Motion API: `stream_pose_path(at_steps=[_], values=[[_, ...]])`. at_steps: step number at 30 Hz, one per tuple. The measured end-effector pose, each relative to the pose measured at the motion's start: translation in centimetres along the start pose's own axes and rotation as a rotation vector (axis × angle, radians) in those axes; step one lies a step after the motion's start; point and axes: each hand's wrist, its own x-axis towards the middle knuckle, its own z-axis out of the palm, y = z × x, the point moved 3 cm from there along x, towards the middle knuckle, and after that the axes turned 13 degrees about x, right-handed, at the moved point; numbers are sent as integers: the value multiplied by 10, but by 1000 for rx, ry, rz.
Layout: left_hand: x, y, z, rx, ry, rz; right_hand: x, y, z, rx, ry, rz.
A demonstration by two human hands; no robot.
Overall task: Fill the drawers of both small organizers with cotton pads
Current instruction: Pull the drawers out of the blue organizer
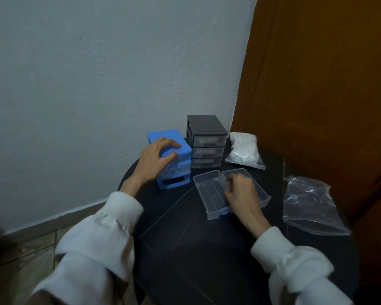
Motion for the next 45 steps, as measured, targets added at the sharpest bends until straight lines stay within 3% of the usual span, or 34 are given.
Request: stream_pose_path(at_steps=[8, 14, 19, 31, 36, 41, 45], values=[[-2, 0, 0, 3, 10, 4, -2, -15, 3, -58, -5, -76], [-2, 1, 0, -13, 1, -8, -1, -64, 55, 443, -171, 67], [-3, 4, 1, -28, 6, -20, 11, -76, 70, 552, -52, 125], [-4, 2, 5, -5, 3, -26, 14, -68, 69, 688, -11, 192], [-3, 2, 3, -14, -11, -22, 12, -59, 59, 612, 13, 212], [-4, 2, 2, -24, -9, -21, 15, -61, 52, 482, 59, 82], [-3, 3, 0, -36, -25, -28, 28, -70, 58, 395, -9, 48]])
